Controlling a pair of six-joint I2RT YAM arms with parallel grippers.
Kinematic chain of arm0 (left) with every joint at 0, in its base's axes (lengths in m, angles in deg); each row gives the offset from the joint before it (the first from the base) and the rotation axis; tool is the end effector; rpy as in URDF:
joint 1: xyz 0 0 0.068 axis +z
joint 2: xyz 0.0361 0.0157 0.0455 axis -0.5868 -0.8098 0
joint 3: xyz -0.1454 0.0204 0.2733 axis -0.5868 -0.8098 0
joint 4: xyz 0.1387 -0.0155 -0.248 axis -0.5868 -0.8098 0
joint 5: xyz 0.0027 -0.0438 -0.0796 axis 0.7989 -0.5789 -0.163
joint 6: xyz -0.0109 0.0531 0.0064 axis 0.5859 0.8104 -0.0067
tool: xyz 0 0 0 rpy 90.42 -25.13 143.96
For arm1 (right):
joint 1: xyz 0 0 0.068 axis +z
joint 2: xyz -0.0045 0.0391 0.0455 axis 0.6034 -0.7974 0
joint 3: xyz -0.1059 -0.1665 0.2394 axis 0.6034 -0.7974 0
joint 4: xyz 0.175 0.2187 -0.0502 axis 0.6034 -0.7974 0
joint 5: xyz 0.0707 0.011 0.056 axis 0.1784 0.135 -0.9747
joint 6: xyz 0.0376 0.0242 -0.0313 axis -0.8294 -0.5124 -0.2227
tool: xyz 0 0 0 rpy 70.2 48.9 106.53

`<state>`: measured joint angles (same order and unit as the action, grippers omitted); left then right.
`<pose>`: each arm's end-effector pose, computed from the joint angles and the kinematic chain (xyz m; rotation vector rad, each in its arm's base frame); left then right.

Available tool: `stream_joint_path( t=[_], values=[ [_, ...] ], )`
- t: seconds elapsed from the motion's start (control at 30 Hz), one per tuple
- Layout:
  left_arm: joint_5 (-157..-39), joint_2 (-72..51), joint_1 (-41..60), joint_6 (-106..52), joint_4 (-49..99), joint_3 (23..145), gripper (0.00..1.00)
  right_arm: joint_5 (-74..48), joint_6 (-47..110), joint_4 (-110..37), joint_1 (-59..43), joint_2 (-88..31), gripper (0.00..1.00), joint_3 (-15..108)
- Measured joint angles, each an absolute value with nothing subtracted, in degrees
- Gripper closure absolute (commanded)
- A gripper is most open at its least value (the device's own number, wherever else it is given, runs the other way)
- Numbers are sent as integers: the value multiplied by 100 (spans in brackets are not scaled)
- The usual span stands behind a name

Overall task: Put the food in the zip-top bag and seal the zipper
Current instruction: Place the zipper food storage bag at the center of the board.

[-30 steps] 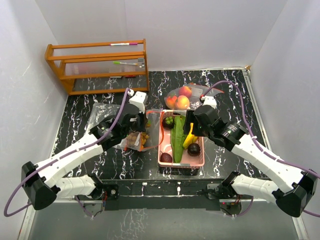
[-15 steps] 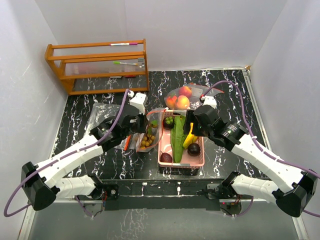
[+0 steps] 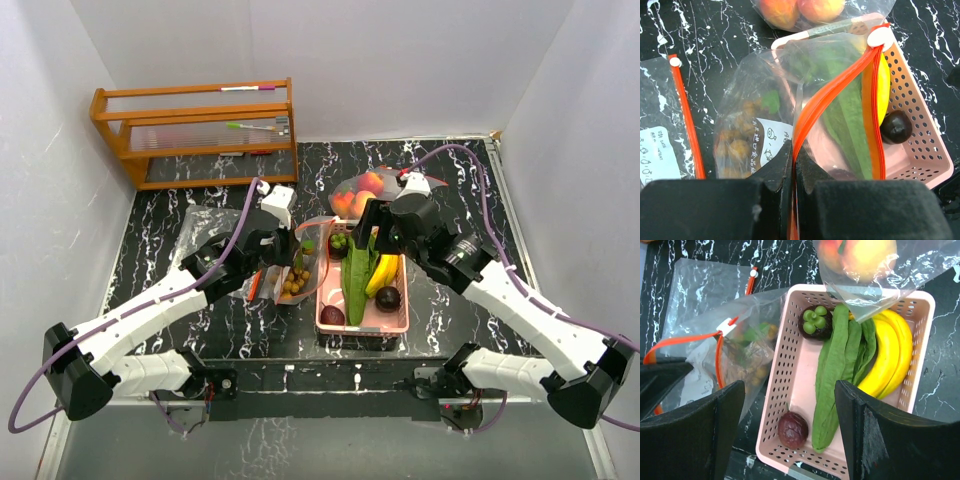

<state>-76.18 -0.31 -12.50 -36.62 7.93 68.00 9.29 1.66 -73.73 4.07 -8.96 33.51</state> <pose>0.1840 -0.1945 0.3615 0.3287 1.9888 -0.5507 0.1797 0.1449 0.3813 0.0530 2.2218 0.4842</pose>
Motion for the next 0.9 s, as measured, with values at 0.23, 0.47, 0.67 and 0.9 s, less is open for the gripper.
stream_joint_path(
  t=[0.23, 0.47, 0.67, 0.9],
  values=[
    [-7697, -29, -1250, -3668, 795, 6793, 90, 816, 160, -7205, 405, -1116, 25, 3401],
    [-7802, 65, -1250, -3670, 906, 6692, 82, 757, 55, -6999, 405, -1116, 26, 3401],
    [-8066, 72, -1250, -3594, 972, 6692, 70, 715, 33, -6872, 405, -1121, 26, 3401],
    [-8359, 163, -1250, -3504, 1107, 6692, 3, 717, 26, -6822, 401, -1206, 26, 3403]
  ],
)
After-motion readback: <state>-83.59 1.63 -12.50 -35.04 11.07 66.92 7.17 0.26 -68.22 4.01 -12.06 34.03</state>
